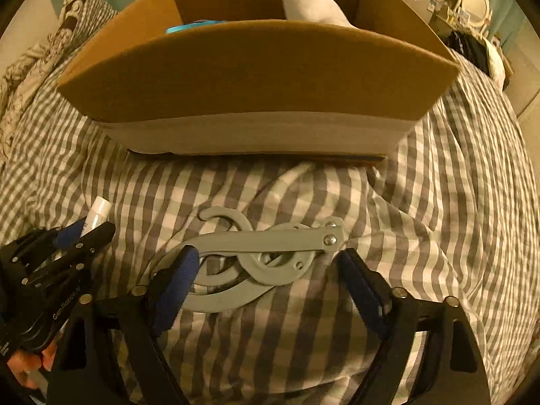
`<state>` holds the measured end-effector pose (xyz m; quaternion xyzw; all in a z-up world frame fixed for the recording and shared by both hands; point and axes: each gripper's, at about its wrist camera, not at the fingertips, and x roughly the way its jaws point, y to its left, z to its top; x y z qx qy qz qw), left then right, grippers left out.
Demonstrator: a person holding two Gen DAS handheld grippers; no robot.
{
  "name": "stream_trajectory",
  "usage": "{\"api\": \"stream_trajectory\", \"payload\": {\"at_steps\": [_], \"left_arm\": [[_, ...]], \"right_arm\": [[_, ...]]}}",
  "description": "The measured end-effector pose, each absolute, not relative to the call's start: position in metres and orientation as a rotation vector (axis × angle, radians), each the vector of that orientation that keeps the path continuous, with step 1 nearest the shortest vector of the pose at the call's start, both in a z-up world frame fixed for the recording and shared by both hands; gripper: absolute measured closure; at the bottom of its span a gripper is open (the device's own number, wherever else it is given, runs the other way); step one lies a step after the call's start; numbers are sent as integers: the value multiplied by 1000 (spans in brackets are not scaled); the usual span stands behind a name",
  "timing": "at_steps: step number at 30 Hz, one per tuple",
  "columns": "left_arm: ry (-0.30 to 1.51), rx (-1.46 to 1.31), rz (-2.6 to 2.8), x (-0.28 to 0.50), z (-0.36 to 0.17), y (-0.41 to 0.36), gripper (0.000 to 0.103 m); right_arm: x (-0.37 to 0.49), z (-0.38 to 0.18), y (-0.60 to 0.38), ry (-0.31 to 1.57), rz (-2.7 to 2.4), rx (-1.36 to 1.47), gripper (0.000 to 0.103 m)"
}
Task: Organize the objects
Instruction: 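Grasp the white tube with the left tool while the right tool grasps the grey hanger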
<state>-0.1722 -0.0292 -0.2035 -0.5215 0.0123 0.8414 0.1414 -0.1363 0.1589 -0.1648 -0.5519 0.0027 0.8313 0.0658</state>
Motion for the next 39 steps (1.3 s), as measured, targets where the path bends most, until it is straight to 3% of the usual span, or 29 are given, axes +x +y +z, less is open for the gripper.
{"api": "stream_trajectory", "payload": {"at_steps": [5, 8, 10, 11, 12, 26, 27, 28, 30, 39], "left_arm": [[41, -1479, 2455, -159, -201, -35, 79], [27, -1486, 2484, -151, -198, -40, 79], [4, -1484, 2487, -142, -193, -43, 79], [-2, -1481, 2491, -140, -190, -45, 79], [-7, -1476, 2498, -136, -187, -45, 79], [-22, -1440, 2553, -103, -150, -41, 79], [-29, -1441, 2562, -104, -149, -43, 79], [-36, -1441, 2570, -106, -148, -46, 79], [-45, -1440, 2584, -111, -147, -49, 79], [-110, -1508, 2557, -127, -171, -61, 79]], "right_arm": [[-128, -156, 155, -59, 2508, -1583, 64], [-122, -148, 157, -39, 2538, -1541, 67], [-118, -142, 157, -31, 2566, -1516, 81], [-113, -137, 156, -35, 2583, -1496, 100], [-109, -132, 154, -42, 2595, -1475, 103], [-89, -114, 130, 76, 2768, -1495, 102], [-87, -117, 128, 78, 2764, -1503, 99], [-86, -119, 127, 76, 2756, -1515, 87], [-88, -126, 124, 82, 2731, -1549, 45], [-124, -161, 120, 151, 2592, -1656, 36]]}}
